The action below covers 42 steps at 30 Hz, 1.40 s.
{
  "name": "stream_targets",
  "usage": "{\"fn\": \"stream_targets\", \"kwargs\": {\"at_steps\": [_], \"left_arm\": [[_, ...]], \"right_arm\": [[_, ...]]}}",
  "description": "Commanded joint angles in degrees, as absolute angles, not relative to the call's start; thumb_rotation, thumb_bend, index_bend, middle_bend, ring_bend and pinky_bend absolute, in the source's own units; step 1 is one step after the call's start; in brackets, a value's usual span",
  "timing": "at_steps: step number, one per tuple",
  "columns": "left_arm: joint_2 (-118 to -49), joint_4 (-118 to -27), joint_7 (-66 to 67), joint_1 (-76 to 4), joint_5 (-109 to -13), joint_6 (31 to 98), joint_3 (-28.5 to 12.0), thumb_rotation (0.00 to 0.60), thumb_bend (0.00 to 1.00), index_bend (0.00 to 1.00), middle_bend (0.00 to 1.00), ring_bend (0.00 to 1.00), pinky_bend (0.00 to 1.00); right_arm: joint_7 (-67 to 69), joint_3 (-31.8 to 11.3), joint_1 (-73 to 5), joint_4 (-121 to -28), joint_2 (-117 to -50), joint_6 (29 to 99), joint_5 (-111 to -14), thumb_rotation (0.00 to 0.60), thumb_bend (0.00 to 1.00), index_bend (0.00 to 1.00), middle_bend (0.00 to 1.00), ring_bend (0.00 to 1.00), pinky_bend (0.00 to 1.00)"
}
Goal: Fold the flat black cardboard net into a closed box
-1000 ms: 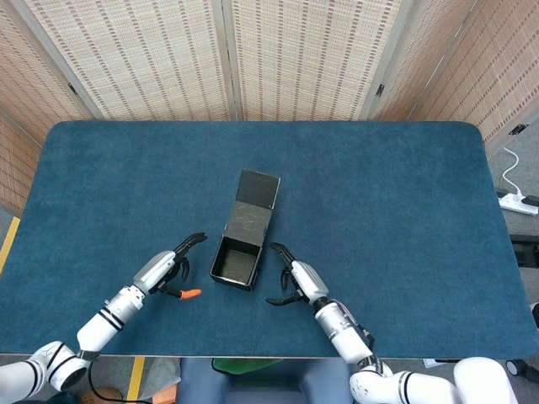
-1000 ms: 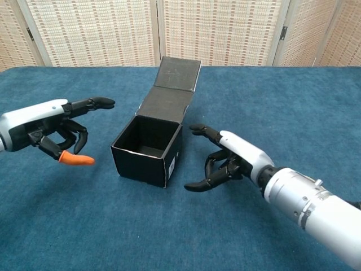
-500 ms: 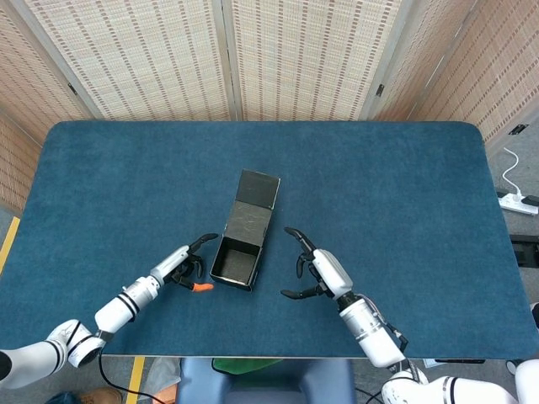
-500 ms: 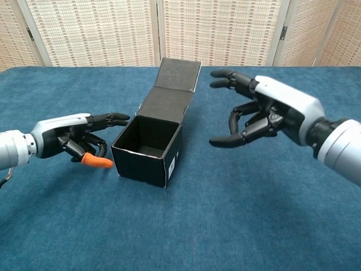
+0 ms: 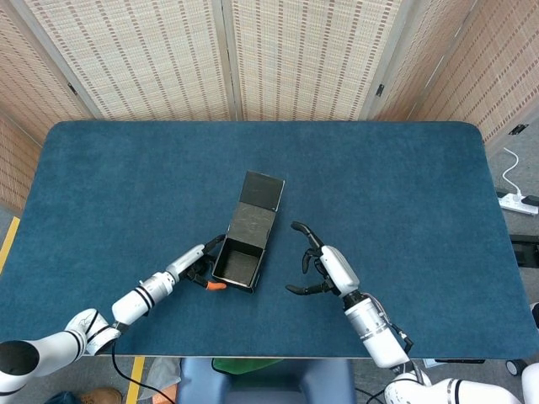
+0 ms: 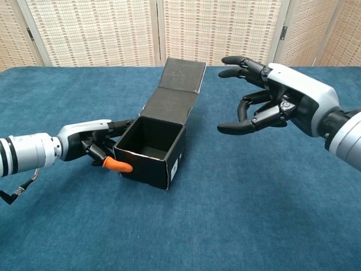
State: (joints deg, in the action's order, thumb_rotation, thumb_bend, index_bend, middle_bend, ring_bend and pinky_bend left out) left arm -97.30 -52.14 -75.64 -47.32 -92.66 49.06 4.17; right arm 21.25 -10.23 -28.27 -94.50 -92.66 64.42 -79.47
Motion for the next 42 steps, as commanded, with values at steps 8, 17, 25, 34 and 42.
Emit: {"fn": "stream_targets", "kwargs": {"at_steps": [8, 17, 25, 34, 42], "left_arm": [[-98.4, -49.5, -82.1, -48.6, -94.1, 49.1, 5.6, 0.6, 0.22, 0.0, 0.0, 0.63, 0.89], [-101.5, -46.1, -88.1, -49.4, -94.8, 49.5, 6.7, 0.6, 0.22, 0.2, 0.22, 0.63, 0.88], [-101.3, -48.6, -83.9, -47.4, -91.8, 51.4, 4.6, 0.6, 0.22, 0.52, 0.53, 0.64, 0.89], [-94.0, -58.4, -79.5, -44.2, -92.7, 58.2, 5.1, 0.6, 0.22, 0.53, 0.53, 0.65, 0.89], [-89.8, -65.6, -74.9, -43.7, -93.9, 60.7, 5.2, 0.6, 0.21, 0.53, 0.53, 0.65, 0.89]], "right_arm": [[22.1, -9.9, -28.4, -93.6, -92.7, 63.9, -79.2, 0.6, 0.0, 0.0, 0.1, 0.6, 1.0], [22.9, -10.6, -28.0, -92.8, -92.6, 64.5, -78.3, 0.6, 0.0, 0.0, 0.13, 0.61, 1.0], [22.3, -11.2, -28.1, -90.9, -91.7, 61.0, -72.9, 0.6, 0.0, 0.04, 0.24, 0.65, 1.0], [17.1, -18.3, -36.1, -81.5, -96.6, 49.9, -59.5, 0.6, 0.0, 0.1, 0.27, 0.66, 1.0], [13.4, -26.2, -46.3, -73.4, -106.2, 45.8, -50.9, 0.6, 0.0, 0.1, 0.25, 0.66, 1.0]]}}
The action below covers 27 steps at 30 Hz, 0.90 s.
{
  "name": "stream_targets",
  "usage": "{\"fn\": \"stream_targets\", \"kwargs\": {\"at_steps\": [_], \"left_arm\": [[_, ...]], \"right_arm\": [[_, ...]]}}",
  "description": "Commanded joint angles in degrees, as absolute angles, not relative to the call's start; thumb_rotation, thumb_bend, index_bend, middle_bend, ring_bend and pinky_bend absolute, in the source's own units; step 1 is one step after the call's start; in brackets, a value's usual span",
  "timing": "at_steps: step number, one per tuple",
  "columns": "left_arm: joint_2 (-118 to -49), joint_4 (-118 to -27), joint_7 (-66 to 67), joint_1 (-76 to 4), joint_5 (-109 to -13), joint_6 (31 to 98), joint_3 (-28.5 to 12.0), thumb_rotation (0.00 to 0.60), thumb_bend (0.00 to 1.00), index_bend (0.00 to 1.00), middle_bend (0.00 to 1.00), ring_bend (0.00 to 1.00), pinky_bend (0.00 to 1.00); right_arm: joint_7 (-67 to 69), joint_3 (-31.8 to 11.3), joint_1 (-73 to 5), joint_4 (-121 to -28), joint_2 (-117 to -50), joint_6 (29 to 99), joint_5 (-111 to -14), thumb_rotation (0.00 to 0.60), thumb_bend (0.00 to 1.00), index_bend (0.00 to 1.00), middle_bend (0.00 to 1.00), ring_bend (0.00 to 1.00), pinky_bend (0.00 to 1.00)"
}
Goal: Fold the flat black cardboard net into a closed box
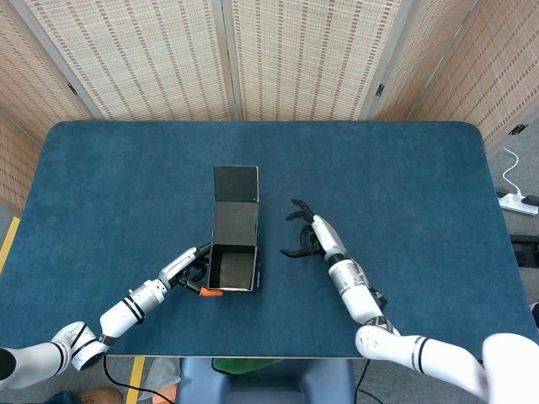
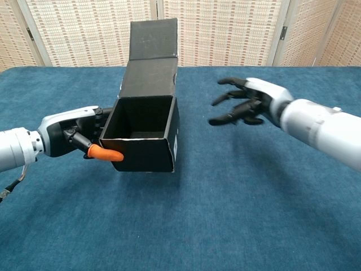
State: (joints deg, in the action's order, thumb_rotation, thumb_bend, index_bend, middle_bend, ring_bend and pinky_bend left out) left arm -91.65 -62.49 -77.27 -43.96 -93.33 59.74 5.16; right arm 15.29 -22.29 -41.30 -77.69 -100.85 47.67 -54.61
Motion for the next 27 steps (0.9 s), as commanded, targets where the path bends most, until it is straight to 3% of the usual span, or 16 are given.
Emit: {"fn": "stream_targets", "kwargs": {"at_steps": [1, 7, 12, 19, 23, 27], "left_arm": [[-89.5, -66.4, -74.2, -43.8, -93.9, 60.6, 5.2, 0.6, 0.21, 0.53, 0.53, 0.65, 0.89], [-88.3, -69.5, -69.8, -44.2, -93.0, 58.6, 4.9, 0.6, 0.21, 0.52, 0.53, 0.65, 0.89], [-88.6, -68.6, -67.9, -44.1, -90.5, 55.9, 4.1, 0.6, 0.21, 0.52, 0.53, 0.65, 0.89], [-89.2, -65.5, -66.7, -43.8, -87.0, 51.7, 3.1, 0.6, 0.22, 0.52, 0.53, 0.65, 0.89], [-89.9, -64.7, -65.7, -43.4, -85.6, 50.3, 2.4, 0.6, 0.22, 0.52, 0.53, 0.65, 0.89], [-90.9, -64.1, -64.4, -43.0, -84.1, 48.8, 1.8, 0.6, 0.21, 0.52, 0.53, 0.65, 0.89]], "right_arm": [[13.4, -27.3, -47.4, -72.7, -107.3, 45.7, -49.9, 0.6, 0.0, 0.1, 0.25, 0.66, 1.0], [13.6, -33.5, -53.1, -70.0, -112.0, 46.1, -45.9, 0.6, 0.0, 0.1, 0.25, 0.67, 1.0], [14.9, -35.6, -53.6, -76.1, -110.1, 43.9, -43.8, 0.6, 0.0, 0.1, 0.27, 0.68, 1.0], [14.3, -32.3, -50.8, -86.9, -104.6, 42.8, -45.7, 0.6, 0.0, 0.1, 0.32, 0.7, 1.0], [9.4, -27.8, -51.4, -90.4, -102.2, 42.7, -47.9, 0.6, 0.0, 0.1, 0.35, 0.72, 1.0], [0.7, -23.1, -53.0, -89.4, -103.2, 47.5, -50.7, 0.6, 0.0, 0.11, 0.35, 0.73, 1.0]]}}
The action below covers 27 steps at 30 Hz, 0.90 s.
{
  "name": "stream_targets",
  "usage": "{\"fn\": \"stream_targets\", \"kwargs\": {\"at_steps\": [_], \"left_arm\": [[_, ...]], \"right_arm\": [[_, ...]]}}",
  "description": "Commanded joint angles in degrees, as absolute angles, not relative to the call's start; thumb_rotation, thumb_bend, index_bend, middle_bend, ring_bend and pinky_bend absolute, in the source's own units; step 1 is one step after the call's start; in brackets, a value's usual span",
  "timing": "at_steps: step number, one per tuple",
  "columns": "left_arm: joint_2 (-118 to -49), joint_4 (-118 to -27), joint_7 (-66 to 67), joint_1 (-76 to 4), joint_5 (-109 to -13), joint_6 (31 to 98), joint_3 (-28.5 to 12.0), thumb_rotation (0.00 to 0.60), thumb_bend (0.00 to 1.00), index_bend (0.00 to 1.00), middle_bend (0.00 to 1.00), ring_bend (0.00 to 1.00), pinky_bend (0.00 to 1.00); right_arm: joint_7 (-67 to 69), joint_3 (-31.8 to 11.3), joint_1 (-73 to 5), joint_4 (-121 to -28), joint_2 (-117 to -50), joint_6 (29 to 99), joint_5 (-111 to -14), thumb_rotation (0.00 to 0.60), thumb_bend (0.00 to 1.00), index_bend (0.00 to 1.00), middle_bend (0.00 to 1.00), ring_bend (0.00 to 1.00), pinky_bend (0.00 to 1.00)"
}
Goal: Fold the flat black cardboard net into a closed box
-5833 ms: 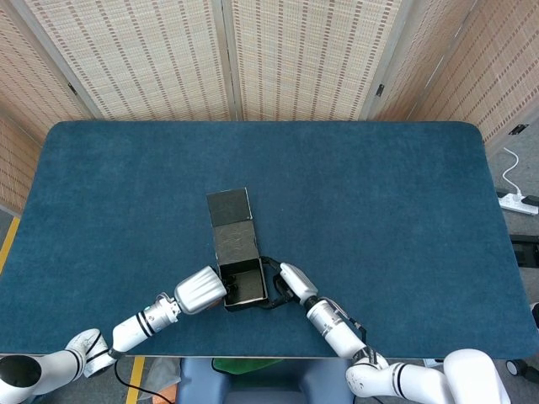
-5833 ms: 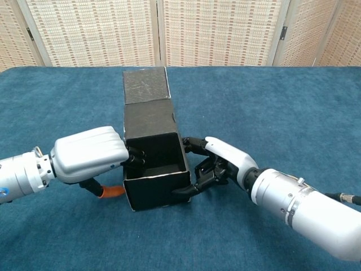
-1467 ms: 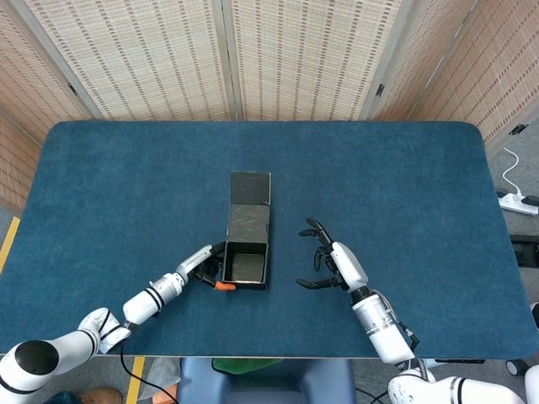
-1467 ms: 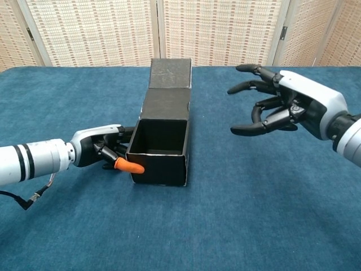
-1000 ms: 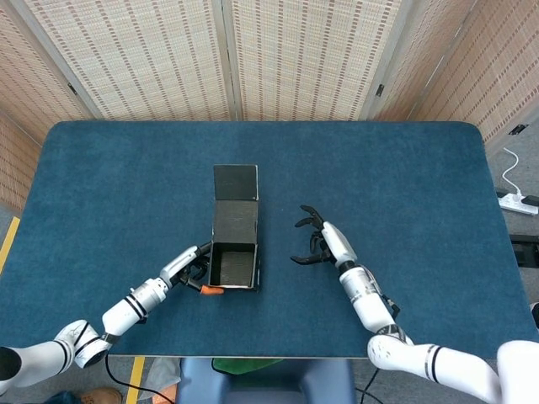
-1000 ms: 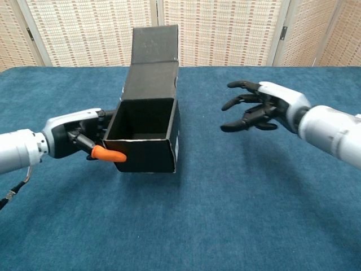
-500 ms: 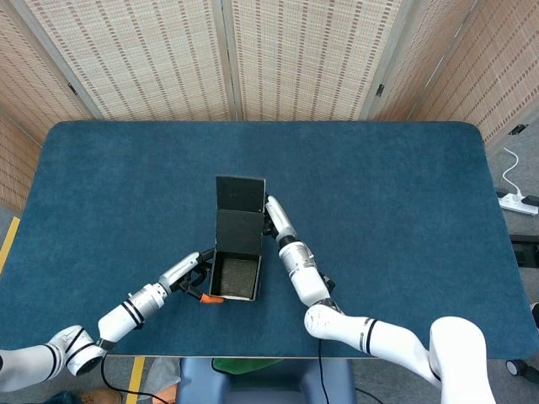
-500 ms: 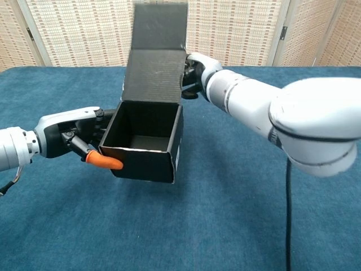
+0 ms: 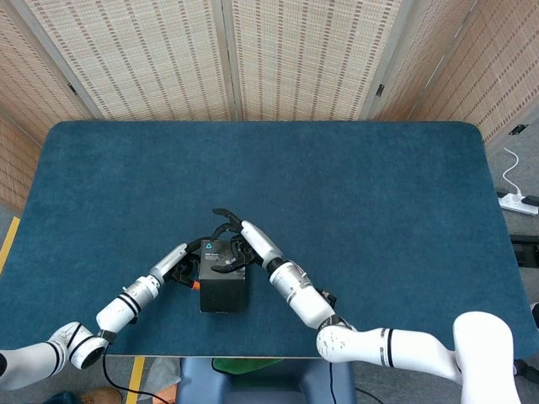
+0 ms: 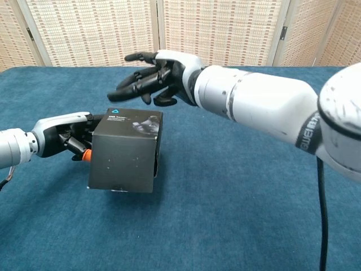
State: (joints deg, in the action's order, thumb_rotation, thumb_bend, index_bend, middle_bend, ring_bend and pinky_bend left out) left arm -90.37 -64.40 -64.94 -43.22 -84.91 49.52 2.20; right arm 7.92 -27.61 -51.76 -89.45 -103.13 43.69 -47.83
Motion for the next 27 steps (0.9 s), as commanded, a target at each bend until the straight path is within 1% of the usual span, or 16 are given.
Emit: {"fn": "stream_targets", "kwargs": {"at_steps": [1, 4, 6, 7, 8, 9, 11, 13, 14, 18, 21, 24, 27], "left_arm": [[-91.2, -64.0, -64.1, -42.8, -83.6, 48.4, 1.5, 0.6, 0.21, 0.51, 0.53, 0.65, 0.89], [-91.9, -63.5, -62.0, -42.7, -81.9, 46.6, 0.8, 0.6, 0.21, 0.49, 0.51, 0.65, 0.89], [-92.2, -63.2, -60.9, -42.7, -81.1, 45.6, 0.3, 0.6, 0.21, 0.44, 0.48, 0.65, 0.89], [-92.2, -63.1, -60.3, -42.6, -80.9, 45.3, 0.1, 0.6, 0.22, 0.4, 0.45, 0.66, 0.89], [-92.1, -63.1, -59.4, -42.6, -80.7, 45.1, 0.0, 0.6, 0.22, 0.33, 0.41, 0.67, 0.89], [-92.0, -63.2, -58.5, -42.5, -80.8, 45.1, 0.0, 0.6, 0.22, 0.3, 0.38, 0.68, 0.89], [-91.5, -63.6, -55.3, -42.3, -81.0, 45.6, 0.0, 0.6, 0.21, 0.13, 0.29, 0.68, 0.88], [-91.0, -64.3, -52.7, -42.0, -80.8, 45.9, -0.2, 0.6, 0.21, 0.03, 0.22, 0.68, 0.88], [-90.6, -65.1, -51.2, -41.9, -80.6, 46.0, -0.4, 0.6, 0.21, 0.01, 0.2, 0.68, 0.88], [-89.0, -66.9, -43.8, -41.6, -80.5, 46.7, -0.3, 0.6, 0.2, 0.0, 0.12, 0.67, 0.88], [-87.6, -68.8, -34.4, -40.8, -79.9, 48.7, -0.4, 0.6, 0.2, 0.0, 0.06, 0.65, 0.87], [-85.9, -72.2, -27.1, -40.2, -77.8, 49.4, -1.2, 0.6, 0.2, 0.0, 0.03, 0.65, 0.87], [-84.6, -75.4, -22.1, -39.8, -75.8, 49.6, -2.0, 0.6, 0.2, 0.0, 0.03, 0.65, 0.87]], "right_arm": [[-1.2, -22.2, -53.3, -88.9, -103.7, 48.8, -51.4, 0.6, 0.0, 0.11, 0.36, 0.73, 1.0], [-5.5, -19.9, -53.8, -87.4, -105.3, 51.7, -53.0, 0.6, 0.0, 0.12, 0.36, 0.73, 1.0], [-7.1, -19.1, -53.9, -86.6, -106.1, 53.0, -53.8, 0.6, 0.0, 0.12, 0.35, 0.73, 1.0], [-7.7, -18.8, -53.9, -86.2, -106.4, 53.4, -54.2, 0.6, 0.0, 0.13, 0.35, 0.73, 1.0], [-8.5, -18.4, -54.0, -85.7, -106.7, 53.9, -54.6, 0.6, 0.0, 0.13, 0.35, 0.73, 1.0], [-9.0, -18.1, -54.0, -85.5, -106.9, 54.2, -54.8, 0.6, 0.0, 0.13, 0.35, 0.73, 1.0], [-10.0, -17.6, -53.9, -85.2, -107.1, 54.8, -55.4, 0.6, 0.0, 0.13, 0.35, 0.73, 1.0], [-10.6, -17.3, -53.7, -84.9, -107.3, 55.4, -56.2, 0.6, 0.0, 0.13, 0.35, 0.73, 1.0], [-11.0, -17.2, -53.6, -84.6, -107.5, 55.8, -56.6, 0.6, 0.0, 0.13, 0.35, 0.73, 1.0], [-11.9, -16.7, -53.7, -83.1, -108.3, 56.2, -57.6, 0.6, 0.0, 0.13, 0.34, 0.73, 1.0], [-13.0, -16.1, -53.9, -81.4, -109.4, 56.6, -58.7, 0.6, 0.0, 0.13, 0.34, 0.73, 1.0], [-13.8, -15.7, -53.9, -79.7, -110.7, 57.2, -59.8, 0.6, 0.0, 0.13, 0.34, 0.73, 1.0], [-13.9, -15.7, -53.7, -78.5, -112.1, 58.1, -60.8, 0.6, 0.0, 0.14, 0.34, 0.73, 1.0]]}}
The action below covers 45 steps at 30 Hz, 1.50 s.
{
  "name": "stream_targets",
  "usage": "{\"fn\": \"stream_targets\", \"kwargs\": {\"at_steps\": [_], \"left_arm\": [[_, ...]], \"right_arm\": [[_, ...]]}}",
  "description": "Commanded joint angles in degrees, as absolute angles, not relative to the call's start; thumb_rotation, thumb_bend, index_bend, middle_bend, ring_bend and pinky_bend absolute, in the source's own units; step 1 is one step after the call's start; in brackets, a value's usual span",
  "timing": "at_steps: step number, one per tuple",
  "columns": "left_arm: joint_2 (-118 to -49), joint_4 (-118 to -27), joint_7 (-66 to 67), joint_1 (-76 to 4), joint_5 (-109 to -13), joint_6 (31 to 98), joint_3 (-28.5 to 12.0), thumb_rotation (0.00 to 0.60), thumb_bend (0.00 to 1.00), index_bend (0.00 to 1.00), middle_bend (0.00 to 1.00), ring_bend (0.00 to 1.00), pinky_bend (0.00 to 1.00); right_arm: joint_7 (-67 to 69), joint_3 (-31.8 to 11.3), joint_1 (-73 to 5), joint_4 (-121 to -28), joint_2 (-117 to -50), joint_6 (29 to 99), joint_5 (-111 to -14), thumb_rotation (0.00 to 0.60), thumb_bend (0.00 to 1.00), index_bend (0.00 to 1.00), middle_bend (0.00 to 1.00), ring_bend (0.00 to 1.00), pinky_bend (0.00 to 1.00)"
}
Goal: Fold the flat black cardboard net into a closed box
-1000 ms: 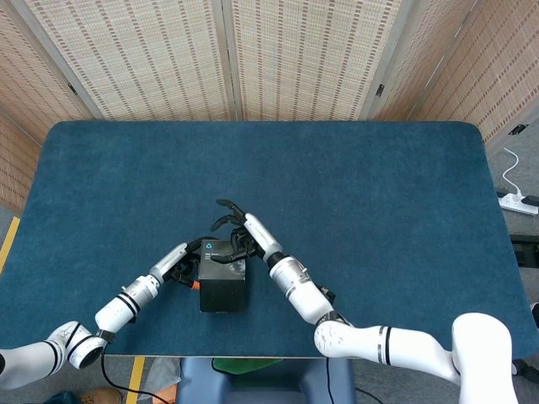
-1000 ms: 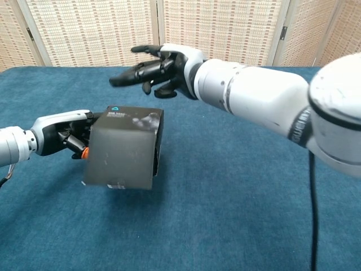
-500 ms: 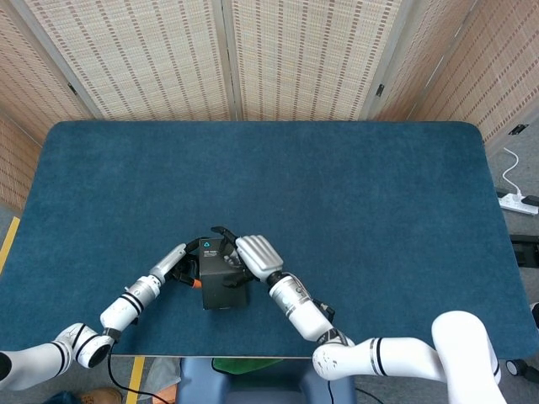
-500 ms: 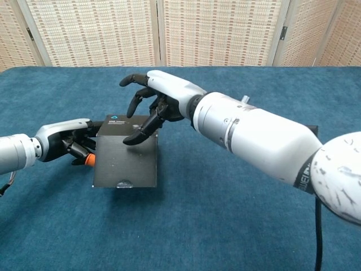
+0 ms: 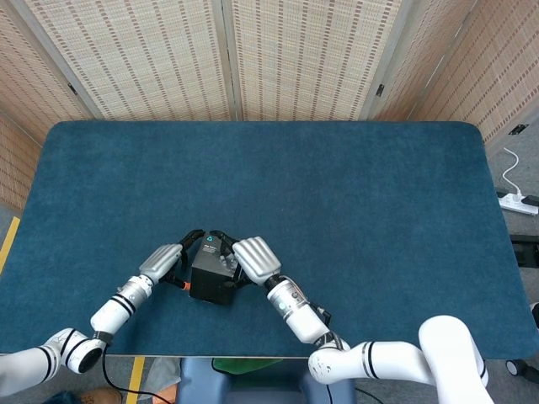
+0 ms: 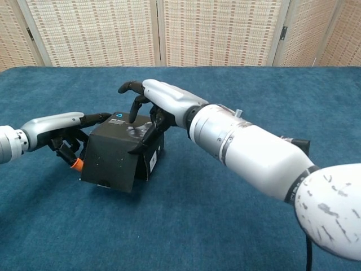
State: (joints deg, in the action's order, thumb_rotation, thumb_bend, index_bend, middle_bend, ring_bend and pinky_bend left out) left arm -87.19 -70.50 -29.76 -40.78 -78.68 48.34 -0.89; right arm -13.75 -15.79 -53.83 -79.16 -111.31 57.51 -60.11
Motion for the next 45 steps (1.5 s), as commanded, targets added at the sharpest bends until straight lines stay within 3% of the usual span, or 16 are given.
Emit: {"fn": "stream_targets", "kwargs": {"at_steps": [1, 16, 22, 34, 45], "left_arm": [[-84.4, -76.2, -21.1, -39.7, -75.3, 49.5, -2.2, 0.6, 0.2, 0.0, 0.03, 0.65, 0.87], [-81.8, -80.3, -11.7, -39.4, -70.9, 45.4, -2.0, 0.6, 0.21, 0.0, 0.03, 0.65, 0.85], [-79.1, -83.4, -4.6, -38.0, -66.8, 48.1, -2.7, 0.6, 0.2, 0.0, 0.01, 0.64, 0.85], [-76.7, -84.7, -8.6, -36.8, -67.2, 47.5, -4.6, 0.6, 0.2, 0.0, 0.01, 0.64, 0.85], [-76.4, -84.2, -12.3, -36.8, -69.1, 46.0, -5.4, 0.6, 0.2, 0.0, 0.0, 0.63, 0.85]], "right_arm": [[-13.7, -15.8, -53.6, -78.4, -112.4, 58.2, -60.9, 0.6, 0.0, 0.15, 0.34, 0.73, 1.0], [-17.5, -18.2, -52.3, -80.8, -115.3, 61.9, -59.4, 0.6, 0.0, 0.15, 0.35, 0.74, 1.0], [-23.1, -15.7, -52.5, -75.7, -118.8, 64.9, -61.9, 0.6, 0.0, 0.16, 0.34, 0.74, 1.0], [-27.9, -10.3, -51.3, -67.1, -121.2, 68.4, -71.9, 0.6, 0.0, 0.2, 0.34, 0.74, 1.0], [-25.1, -9.0, -50.3, -58.0, -123.9, 68.2, -77.0, 0.6, 0.14, 0.28, 0.38, 0.74, 1.0]]}}
